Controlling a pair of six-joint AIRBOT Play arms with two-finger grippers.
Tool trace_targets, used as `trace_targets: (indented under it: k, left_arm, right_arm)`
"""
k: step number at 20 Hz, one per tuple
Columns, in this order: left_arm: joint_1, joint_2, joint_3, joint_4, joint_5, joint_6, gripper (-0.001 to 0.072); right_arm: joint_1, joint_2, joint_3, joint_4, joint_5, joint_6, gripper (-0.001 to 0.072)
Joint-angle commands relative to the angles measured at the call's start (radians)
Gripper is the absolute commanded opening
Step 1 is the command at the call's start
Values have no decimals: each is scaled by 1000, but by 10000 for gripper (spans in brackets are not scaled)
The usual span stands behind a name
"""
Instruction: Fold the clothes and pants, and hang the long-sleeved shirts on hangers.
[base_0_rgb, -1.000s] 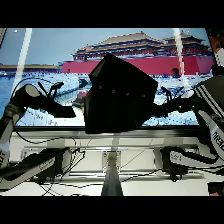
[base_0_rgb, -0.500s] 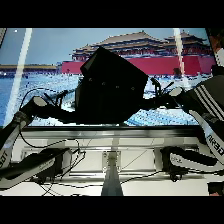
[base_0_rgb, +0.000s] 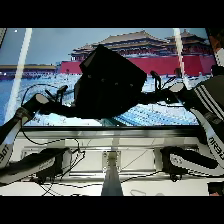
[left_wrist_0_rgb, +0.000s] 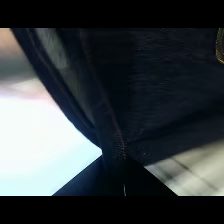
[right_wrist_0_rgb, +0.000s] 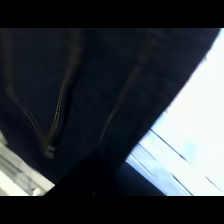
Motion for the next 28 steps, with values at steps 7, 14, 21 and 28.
trace_targets:
  k: [7,14,21,28]
  left_arm:
    - [49,360,624,-7,75,64,44]
    - [52,830,671,280,107,23,44]
    - [50,682,422,172,115,-13,42]
    - [-99,139,341,-9,370,-13,42]
  right_arm:
    - [0,240,425,258,188,-14,45]
    - [159,520,453,423,136,128,45]
    - [436,497,311,-102,-254,515,45]
    - [237,182,147,-293,-494,620,45]
